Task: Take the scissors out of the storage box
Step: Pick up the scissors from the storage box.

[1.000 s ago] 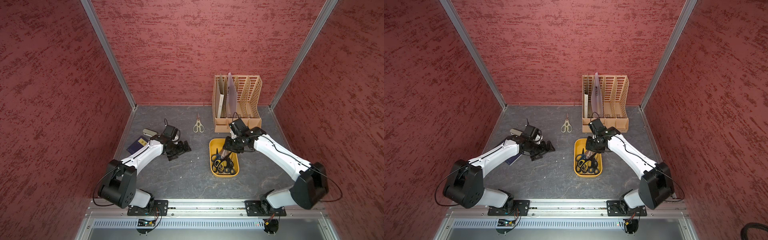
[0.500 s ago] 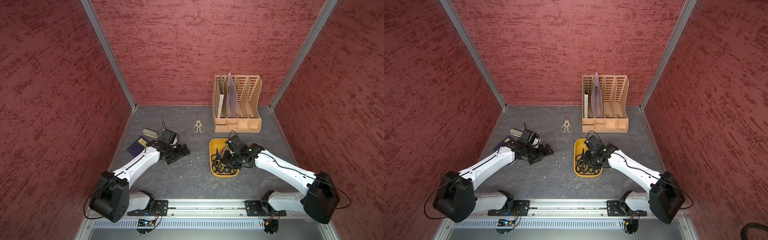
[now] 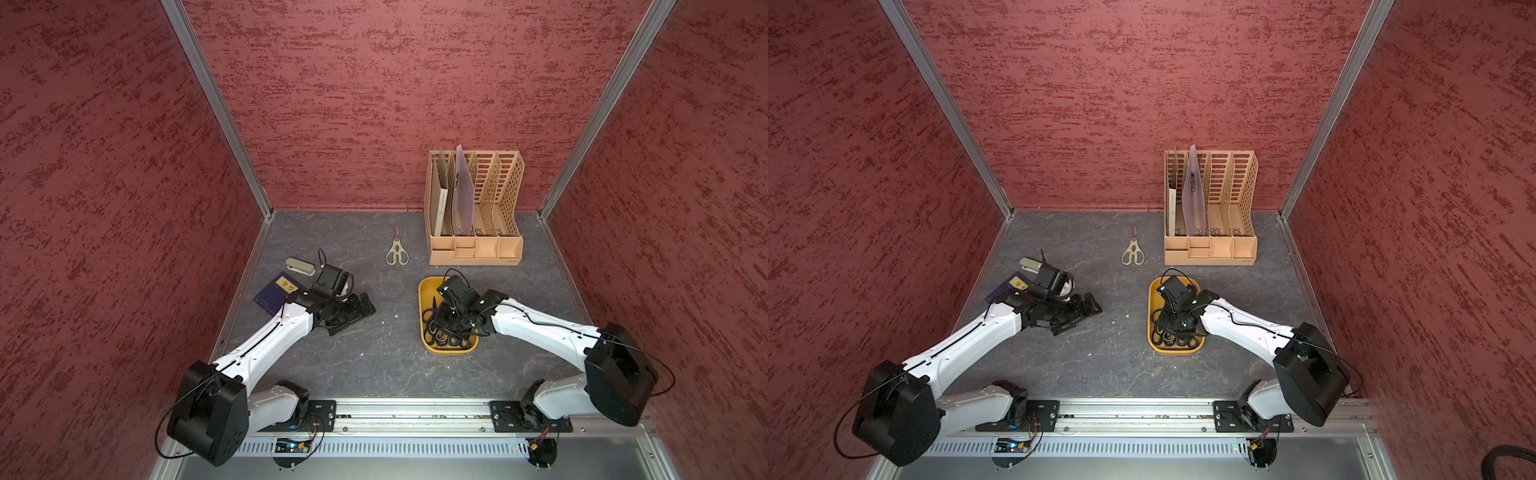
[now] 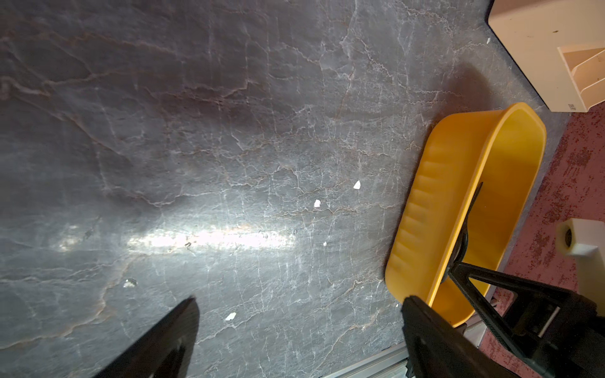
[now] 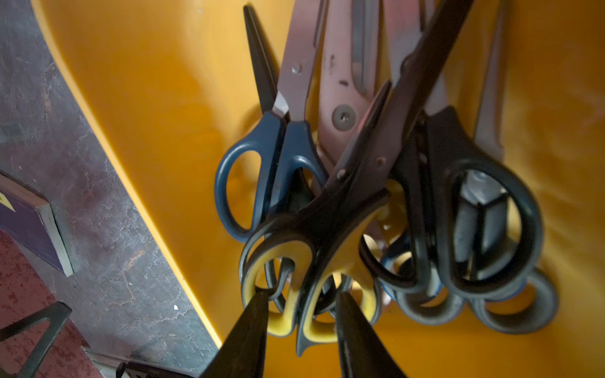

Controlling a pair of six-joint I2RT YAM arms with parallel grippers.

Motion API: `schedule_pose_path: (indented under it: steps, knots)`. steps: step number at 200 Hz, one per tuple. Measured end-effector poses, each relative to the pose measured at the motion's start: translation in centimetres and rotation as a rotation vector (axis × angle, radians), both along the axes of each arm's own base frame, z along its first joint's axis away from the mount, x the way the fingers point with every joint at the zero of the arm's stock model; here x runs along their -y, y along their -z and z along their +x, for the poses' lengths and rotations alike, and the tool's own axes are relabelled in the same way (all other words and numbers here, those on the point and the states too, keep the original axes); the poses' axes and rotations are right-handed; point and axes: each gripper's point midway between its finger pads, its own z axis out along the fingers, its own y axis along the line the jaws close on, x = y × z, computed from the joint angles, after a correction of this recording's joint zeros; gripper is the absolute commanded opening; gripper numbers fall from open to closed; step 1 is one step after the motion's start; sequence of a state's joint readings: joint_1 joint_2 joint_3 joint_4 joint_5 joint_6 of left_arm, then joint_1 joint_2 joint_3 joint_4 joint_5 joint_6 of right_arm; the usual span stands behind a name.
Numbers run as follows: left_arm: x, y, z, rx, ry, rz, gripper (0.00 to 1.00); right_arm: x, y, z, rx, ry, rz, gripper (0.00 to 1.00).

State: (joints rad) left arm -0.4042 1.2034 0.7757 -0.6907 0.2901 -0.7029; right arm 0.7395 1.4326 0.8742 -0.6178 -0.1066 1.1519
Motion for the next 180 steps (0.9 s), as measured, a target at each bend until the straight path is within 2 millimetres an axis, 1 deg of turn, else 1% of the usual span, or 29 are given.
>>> schedule_pose_path:
  steps: [39, 58, 84, 110, 144, 180]
  knots:
    - [-0.1, 0.0, 0.0, 0.0, -0.002, 0.004, 1.0, -0.1, 1.2, 0.0, -0.011, 0.016, 0.001, 0.32]
    - [-0.1, 0.0, 0.0, 0.0, -0.002, 0.004, 1.0, -0.3, 1.7, 0.1, -0.008, 0.019, 0.007, 0.27]
    - [-0.1, 0.1, 0.0, 0.0, -0.002, 0.005, 1.0, -0.5, 1.8, 0.3, 0.0, 0.028, 0.02, 0.21]
    - [-0.1, 0.1, 0.0, 0.0, -0.003, 0.007, 1.0, -0.5, 1.7, 0.3, 0.002, 0.03, 0.021, 0.18]
    - [-0.1, 0.1, 0.0, 0.0, -0.004, 0.006, 1.0, 0.1, 1.0, 0.1, 0.017, 0.029, 0.013, 0.16]
    - [-0.6, 0.0, 0.4, -0.002, -0.026, -0.003, 1.0, 1.4, -0.6, -0.7, 0.034, 0.018, -0.013, 0.15]
